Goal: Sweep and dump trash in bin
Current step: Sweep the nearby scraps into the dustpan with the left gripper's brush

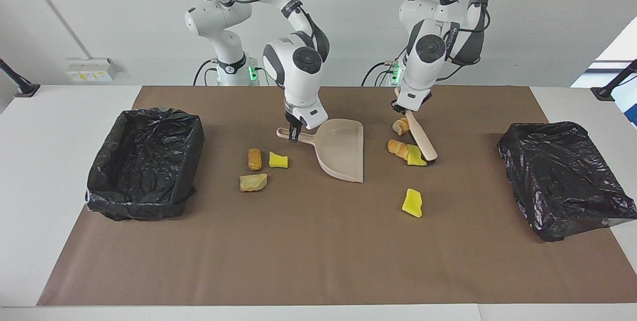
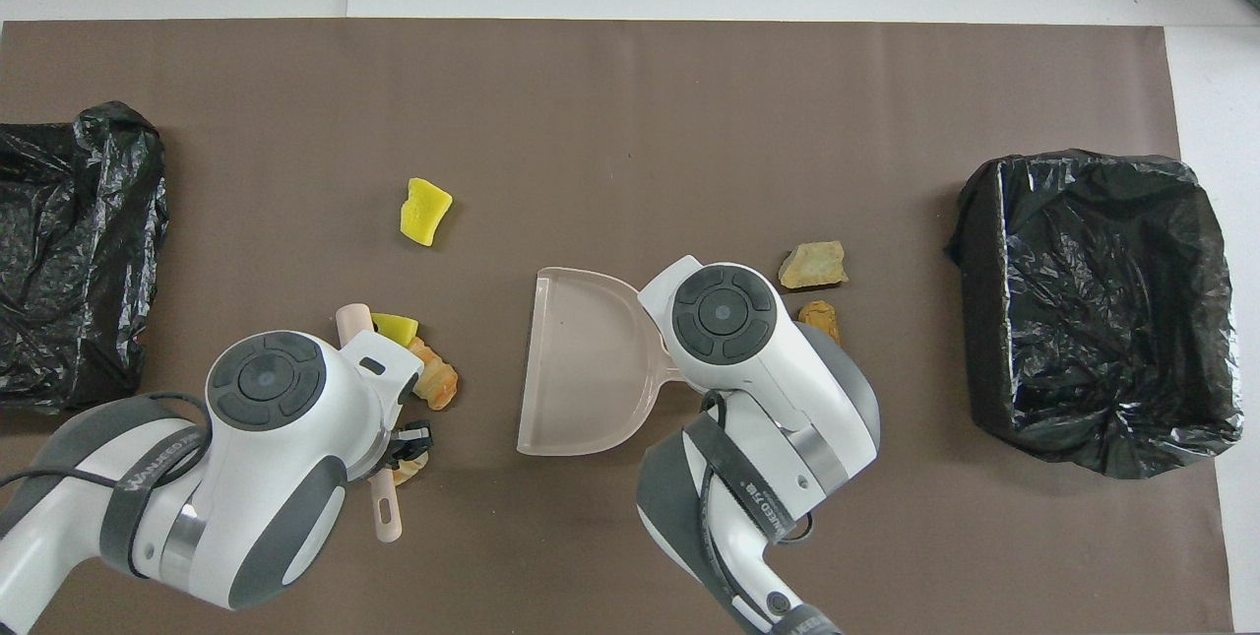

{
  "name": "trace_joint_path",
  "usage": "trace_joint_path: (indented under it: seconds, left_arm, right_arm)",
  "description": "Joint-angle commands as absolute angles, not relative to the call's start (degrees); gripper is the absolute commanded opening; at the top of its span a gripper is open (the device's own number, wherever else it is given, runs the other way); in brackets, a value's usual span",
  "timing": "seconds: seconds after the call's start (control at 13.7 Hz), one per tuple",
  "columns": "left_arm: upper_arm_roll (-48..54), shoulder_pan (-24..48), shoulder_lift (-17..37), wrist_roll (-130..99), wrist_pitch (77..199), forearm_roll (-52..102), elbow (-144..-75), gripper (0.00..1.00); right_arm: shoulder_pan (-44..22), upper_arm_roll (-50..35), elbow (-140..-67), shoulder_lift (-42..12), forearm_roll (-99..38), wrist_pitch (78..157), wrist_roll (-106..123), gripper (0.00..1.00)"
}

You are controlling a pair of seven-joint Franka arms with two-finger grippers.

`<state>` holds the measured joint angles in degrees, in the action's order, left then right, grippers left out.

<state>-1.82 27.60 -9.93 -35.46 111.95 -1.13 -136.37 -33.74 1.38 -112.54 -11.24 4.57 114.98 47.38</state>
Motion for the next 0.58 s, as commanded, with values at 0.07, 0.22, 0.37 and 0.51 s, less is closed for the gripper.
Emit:
trace_joint_path:
  seconds: [0.07,0.22,0.37,0.51]
  left_arm:
    - [-1.50,31.89,-9.05,-30.68,115.13,-1.15,-136.32,0.00]
    - [-1.49,34.96,-8.70,-30.67,117.06,1.30,-135.88,0.00]
    - [-1.49,38.04,-7.65,-30.67,117.95,4.21,-134.04,0.00]
    - [-1.49,41.12,-6.95,-30.85,118.30,7.02,-132.20,0.00]
  right_arm:
    - [-33.40,1.41,-115.39,-10.02,5.54,116.97,46.06,0.00]
    - [-33.31,1.41,-116.28,-9.84,6.32,119.96,46.05,0.00]
    - [-33.22,1.41,-116.28,-9.84,6.59,119.71,46.05,0.00]
    - [-33.13,1.41,-116.37,-9.76,6.59,119.53,46.05,0.00]
